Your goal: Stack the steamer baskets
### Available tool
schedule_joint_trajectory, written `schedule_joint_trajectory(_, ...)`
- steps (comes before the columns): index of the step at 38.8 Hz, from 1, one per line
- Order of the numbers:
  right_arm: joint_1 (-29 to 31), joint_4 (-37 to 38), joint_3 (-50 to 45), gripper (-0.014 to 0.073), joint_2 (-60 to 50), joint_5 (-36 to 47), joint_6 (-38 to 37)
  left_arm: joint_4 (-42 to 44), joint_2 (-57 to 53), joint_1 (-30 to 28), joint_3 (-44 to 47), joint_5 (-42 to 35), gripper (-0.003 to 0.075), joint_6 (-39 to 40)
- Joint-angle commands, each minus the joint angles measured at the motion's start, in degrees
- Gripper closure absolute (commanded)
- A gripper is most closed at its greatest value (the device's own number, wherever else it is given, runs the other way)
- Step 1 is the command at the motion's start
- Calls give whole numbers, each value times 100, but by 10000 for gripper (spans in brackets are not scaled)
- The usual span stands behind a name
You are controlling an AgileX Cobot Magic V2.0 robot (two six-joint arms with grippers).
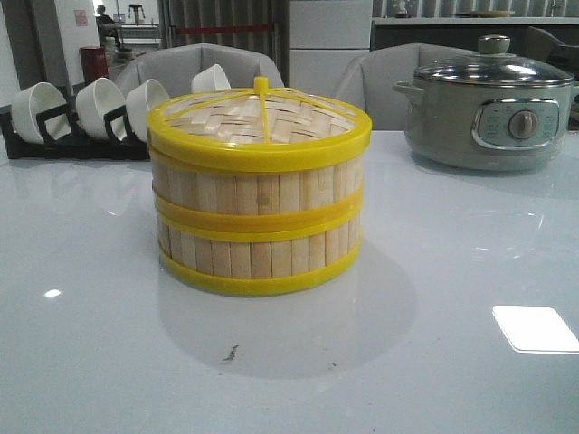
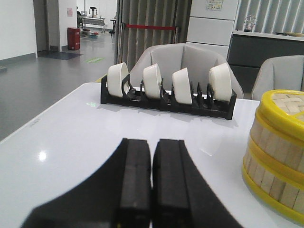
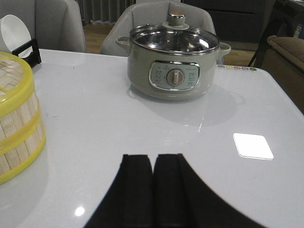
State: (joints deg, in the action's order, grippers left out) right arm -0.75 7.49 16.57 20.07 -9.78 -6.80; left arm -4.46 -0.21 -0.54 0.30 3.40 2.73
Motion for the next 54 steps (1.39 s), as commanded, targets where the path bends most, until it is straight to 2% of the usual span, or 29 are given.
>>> schedule_joint_trajectory(1,16,71,170,541,20,466,0,12,-73,-6,12,-479,625,26)
schedule_joint_trajectory(16,16,71,170,541,20,466,0,24,-61,-6,12,-516,625,26)
schedule_joint_trajectory(23,16,71,170,541,20,461,0,446,-87,-6,12,-516,625,26)
schedule_joint_trajectory(36,16,71,170,541,20,461,0,446,-87,-6,12,-236,625,26)
schedule_joint_trajectory(54,16,71,170,541,20,461,0,446,-87,-6,12,-233,625,26)
